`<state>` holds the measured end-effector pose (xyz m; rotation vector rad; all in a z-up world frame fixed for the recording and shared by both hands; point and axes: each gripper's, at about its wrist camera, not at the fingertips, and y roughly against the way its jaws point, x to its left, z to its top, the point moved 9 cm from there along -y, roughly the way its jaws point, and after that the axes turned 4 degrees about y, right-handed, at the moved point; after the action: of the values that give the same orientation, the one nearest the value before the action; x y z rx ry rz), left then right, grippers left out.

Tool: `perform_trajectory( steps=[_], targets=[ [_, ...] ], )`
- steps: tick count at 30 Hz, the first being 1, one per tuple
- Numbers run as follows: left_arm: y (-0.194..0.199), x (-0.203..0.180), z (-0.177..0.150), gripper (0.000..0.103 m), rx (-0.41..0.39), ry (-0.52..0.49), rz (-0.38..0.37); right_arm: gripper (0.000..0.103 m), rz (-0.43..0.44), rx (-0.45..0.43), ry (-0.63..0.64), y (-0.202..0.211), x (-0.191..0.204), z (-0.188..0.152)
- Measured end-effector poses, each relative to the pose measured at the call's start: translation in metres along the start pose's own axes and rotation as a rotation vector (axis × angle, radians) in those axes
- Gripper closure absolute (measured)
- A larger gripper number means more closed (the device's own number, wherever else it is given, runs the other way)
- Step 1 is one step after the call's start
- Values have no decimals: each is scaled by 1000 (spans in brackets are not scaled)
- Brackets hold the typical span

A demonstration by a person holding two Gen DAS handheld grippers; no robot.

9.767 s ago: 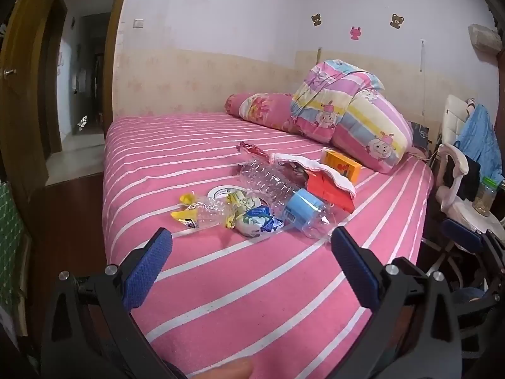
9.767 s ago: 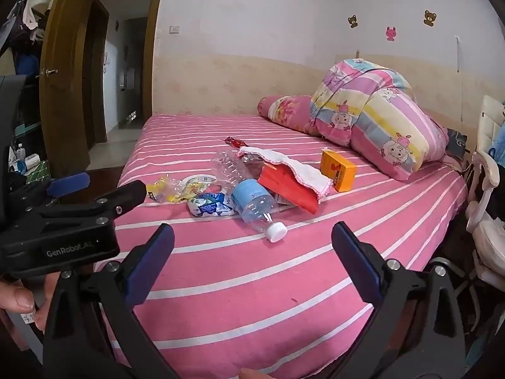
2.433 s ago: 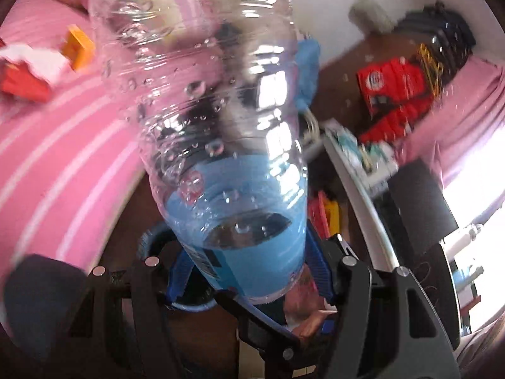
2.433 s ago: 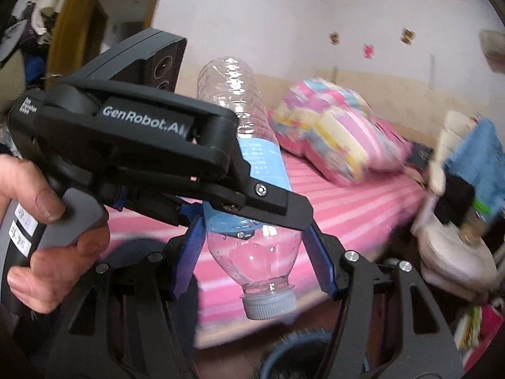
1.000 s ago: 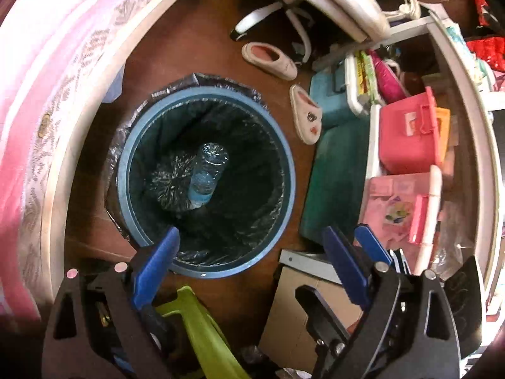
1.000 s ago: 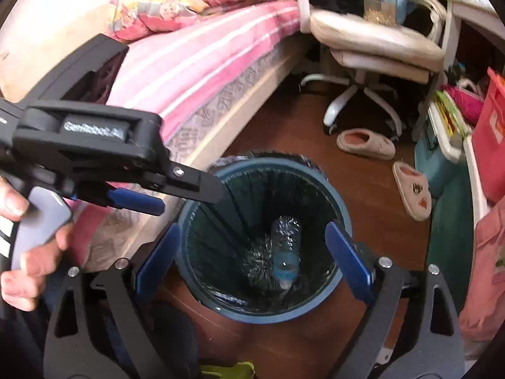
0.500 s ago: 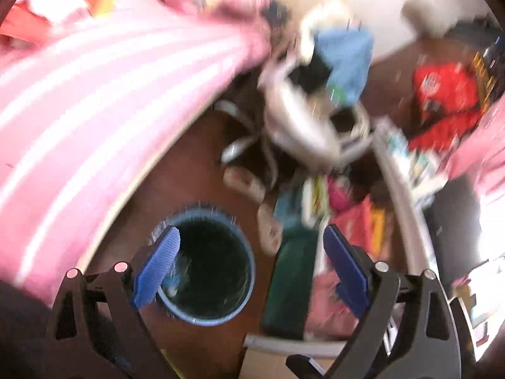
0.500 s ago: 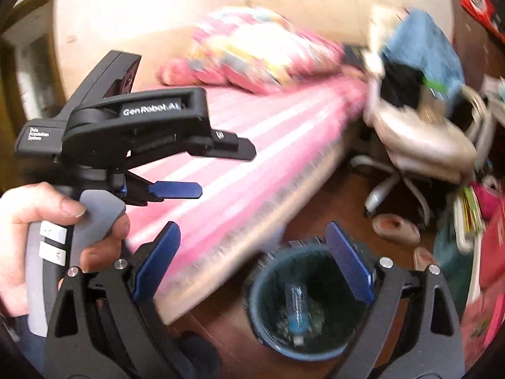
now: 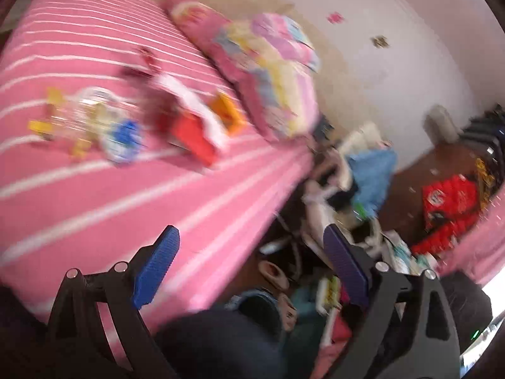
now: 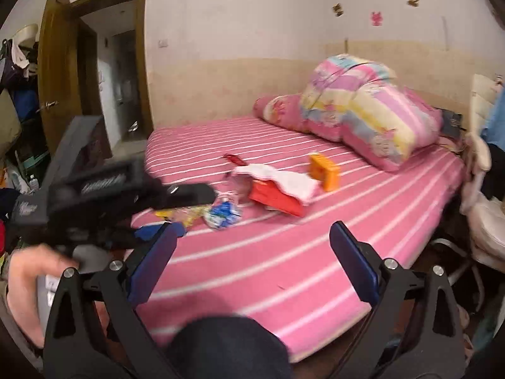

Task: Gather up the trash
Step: 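Move both tools back to the bed toward the wrappers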

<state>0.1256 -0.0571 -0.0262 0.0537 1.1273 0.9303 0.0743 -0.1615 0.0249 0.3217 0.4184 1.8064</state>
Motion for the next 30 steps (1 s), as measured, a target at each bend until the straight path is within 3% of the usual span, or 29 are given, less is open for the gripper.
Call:
perform_trajectory(
  steps=[2,9,13,21,25,30],
  targets=[
    [15,40,15,13,-45,35,74,6,30,15,-36,-27,16,6],
    [35,128,63,13,-126,91,197,6,141,126,-179,-127,40,3],
    [26,164,80,13,-117,110,248,6,128,161,-167,-172,41,2],
    [3,191,113,13,-116,120,309,6,142,242,-35,-250,69,-19],
    [-15,204,127,13,-87,102,369,6,134,278,-35,-275,68,-27],
    [-44,217,130,13,-17,92,429,17,123,337,-64,-299,58,-37]
  ],
)
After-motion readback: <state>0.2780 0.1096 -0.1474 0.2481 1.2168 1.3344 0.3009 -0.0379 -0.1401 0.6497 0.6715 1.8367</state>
